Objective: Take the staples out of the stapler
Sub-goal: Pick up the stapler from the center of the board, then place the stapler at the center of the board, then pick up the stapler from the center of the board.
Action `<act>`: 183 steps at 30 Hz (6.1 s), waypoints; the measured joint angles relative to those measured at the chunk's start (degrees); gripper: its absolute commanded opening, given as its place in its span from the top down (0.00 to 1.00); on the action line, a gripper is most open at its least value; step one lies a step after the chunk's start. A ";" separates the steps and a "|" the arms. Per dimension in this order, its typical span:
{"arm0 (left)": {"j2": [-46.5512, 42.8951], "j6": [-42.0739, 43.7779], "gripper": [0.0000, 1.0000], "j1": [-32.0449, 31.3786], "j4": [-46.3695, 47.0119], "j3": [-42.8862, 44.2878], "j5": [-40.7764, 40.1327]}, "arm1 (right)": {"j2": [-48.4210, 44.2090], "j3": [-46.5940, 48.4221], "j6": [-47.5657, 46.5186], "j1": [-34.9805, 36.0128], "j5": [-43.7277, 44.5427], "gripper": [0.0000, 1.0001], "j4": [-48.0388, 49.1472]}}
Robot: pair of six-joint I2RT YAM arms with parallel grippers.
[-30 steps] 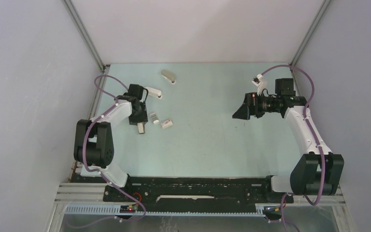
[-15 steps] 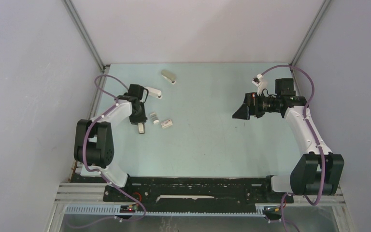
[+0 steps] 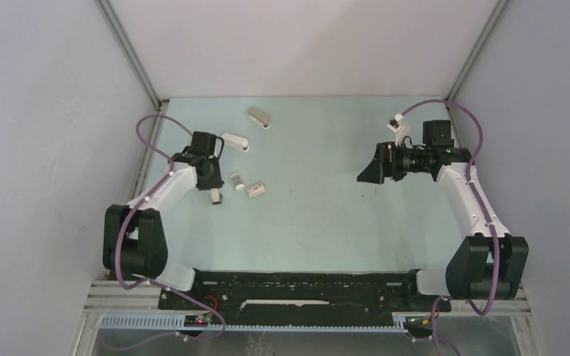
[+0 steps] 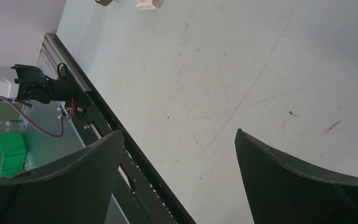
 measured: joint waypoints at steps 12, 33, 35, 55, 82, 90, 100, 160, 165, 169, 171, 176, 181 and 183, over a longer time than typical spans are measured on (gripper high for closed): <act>-12.04 1.79 1.00 -1.62 1.33 -6.47 1.84 | 0.00 0.00 0.00 0.00 0.00 0.00 0.00; -21.00 4.87 1.00 -10.03 4.85 -8.44 5.51 | -0.02 -1.03 0.02 0.02 -0.02 0.00 0.24; -21.51 5.27 1.00 -11.61 5.40 -8.44 6.05 | -0.02 -1.03 0.02 0.02 -0.02 0.00 0.24; -13.73 7.78 1.00 -29.44 18.12 -7.91 10.71 | -0.07 -1.03 0.04 -0.02 -0.22 0.00 0.46; 4.85 19.50 1.00 -37.13 40.09 -3.80 16.55 | -0.59 -1.86 0.09 -1.31 -0.55 0.00 1.29; 5.25 23.21 1.00 -38.05 43.65 -4.02 16.74 | -0.59 -1.88 0.09 -1.53 -0.55 0.00 1.29; 5.95 25.05 1.00 -38.45 44.46 -6.80 16.68 | -0.59 -1.88 0.09 -1.57 -0.55 0.00 1.29; 6.54 29.11 0.53 -40.52 45.79 -12.31 8.98 | -0.59 -1.88 0.07 -1.62 -0.52 0.00 1.29; 5.44 28.72 0.51 -40.52 46.16 -12.79 8.28 | -0.59 -1.88 0.07 -1.62 -0.52 0.00 1.31; 4.11 28.28 0.49 -40.52 46.14 -13.05 7.32 | -0.63 -2.25 0.07 -1.62 -0.52 0.00 1.38; 3.08 27.82 0.46 -40.52 46.10 -13.05 6.86 | -0.63 -2.60 0.07 -1.62 -0.52 0.00 1.31; -2.67 25.68 0.32 -40.52 46.03 -13.25 4.57 | -0.68 -2.80 -0.20 -1.62 -0.74 0.00 1.29; -12.68 21.07 0.19 -39.63 47.50 -17.31 3.32 | -0.79 -2.78 -5.70 -0.63 -4.31 0.00 -0.04; -17.00 18.25 0.14 -37.64 48.41 -19.65 4.07 | -0.79 -2.45 -11.61 1.46 -5.55 0.00 -2.69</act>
